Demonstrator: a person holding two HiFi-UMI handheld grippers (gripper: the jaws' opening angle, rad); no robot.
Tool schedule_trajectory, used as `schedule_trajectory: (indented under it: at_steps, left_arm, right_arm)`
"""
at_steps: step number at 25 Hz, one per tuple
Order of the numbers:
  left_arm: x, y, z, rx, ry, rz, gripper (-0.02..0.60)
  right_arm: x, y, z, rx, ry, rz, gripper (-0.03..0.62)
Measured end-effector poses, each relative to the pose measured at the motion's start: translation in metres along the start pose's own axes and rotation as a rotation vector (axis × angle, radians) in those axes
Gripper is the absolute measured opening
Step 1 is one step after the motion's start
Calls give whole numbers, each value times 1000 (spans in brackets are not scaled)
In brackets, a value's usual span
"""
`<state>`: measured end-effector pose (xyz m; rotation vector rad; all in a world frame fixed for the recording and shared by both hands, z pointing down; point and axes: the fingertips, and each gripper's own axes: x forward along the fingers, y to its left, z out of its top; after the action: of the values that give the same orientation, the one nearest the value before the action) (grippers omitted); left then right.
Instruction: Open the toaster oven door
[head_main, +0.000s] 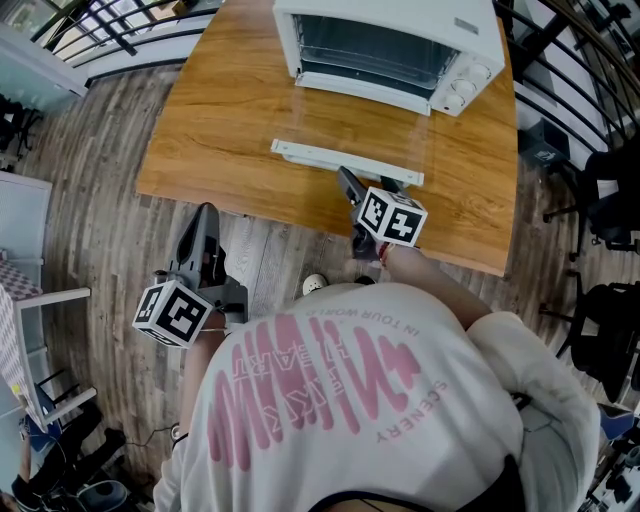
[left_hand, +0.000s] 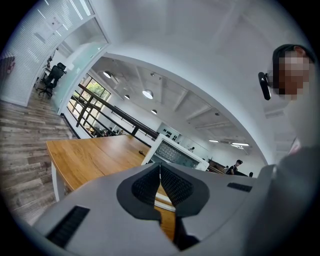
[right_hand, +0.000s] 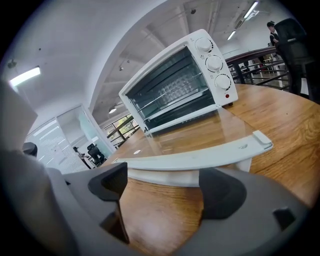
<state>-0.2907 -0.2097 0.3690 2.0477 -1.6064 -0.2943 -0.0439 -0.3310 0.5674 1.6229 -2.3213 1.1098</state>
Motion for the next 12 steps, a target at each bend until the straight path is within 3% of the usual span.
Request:
schedule_trajectory:
  at_steps: [12]
  left_arm:
    - [14, 12, 11, 4, 15, -52, 21]
  right_arm:
    - [4, -5, 9, 138, -18, -89, 468]
